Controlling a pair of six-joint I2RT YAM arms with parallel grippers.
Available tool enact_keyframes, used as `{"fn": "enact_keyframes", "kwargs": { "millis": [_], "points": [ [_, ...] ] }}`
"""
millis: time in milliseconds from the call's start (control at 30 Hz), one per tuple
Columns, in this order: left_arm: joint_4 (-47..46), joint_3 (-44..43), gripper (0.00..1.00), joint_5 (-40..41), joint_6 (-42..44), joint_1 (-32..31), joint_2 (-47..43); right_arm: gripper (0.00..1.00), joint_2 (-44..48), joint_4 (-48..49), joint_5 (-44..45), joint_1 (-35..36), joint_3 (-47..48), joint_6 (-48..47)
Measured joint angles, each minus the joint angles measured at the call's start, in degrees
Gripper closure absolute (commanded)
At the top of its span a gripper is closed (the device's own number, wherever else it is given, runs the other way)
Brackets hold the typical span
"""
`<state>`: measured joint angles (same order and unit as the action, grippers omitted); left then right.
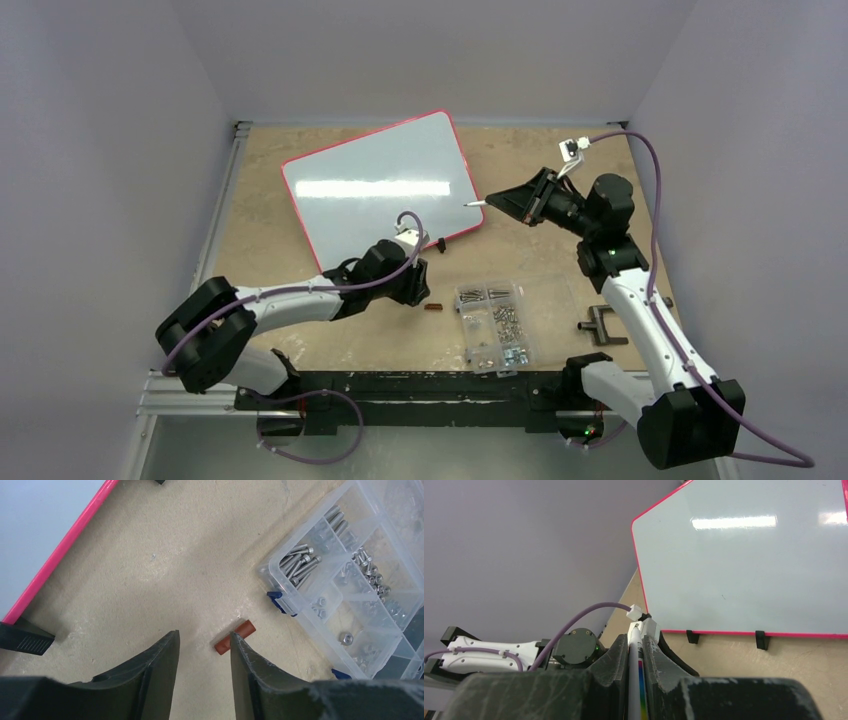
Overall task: Write a sentence on the whiteboard
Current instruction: Place the pen cap at the center of the board.
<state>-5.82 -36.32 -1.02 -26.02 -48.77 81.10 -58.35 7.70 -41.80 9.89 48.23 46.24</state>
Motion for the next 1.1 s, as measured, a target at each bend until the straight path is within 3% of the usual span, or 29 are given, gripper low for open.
{"fn": "enact_keyframes", "kwargs": {
  "millis": [233,367,533,700,900,1100],
  "points": [
    [2.5,0.3,0.44,0.1,0.2,-0.1,-2.2,1.0,0.0,0.0,0.3,0.0,-0.2,-0.2],
    [11.7,-2.4,0.44,1.2,2.3,0.0,-9.2,1.0,0.0,-0.5,0.3,0.0,-0.4,-0.5],
    [24.4,-13.5,0.38,2.7,5.9,2.3,-16.8,1.0,-0.1,-0.4,0.4,0.0,-0.4,-0.7],
    [33.6,-24.6,0.2,2.8,7.9,8.7,-21.7,1.0,-0.2,-0.2,0.4,0.0,-0.4,-0.6],
    [41.8,-33.7,0.14,0.2,12.0,19.9,-21.1,1.0,-0.6,0.8,0.3,0.0,-0.4,-0.1],
    [44.4,-40.5,0.12,-7.1,15.8,32.3,-14.0,1.0,-0.6,1.4,0.3,0.0,-0.4,0.3]
  ]
}}
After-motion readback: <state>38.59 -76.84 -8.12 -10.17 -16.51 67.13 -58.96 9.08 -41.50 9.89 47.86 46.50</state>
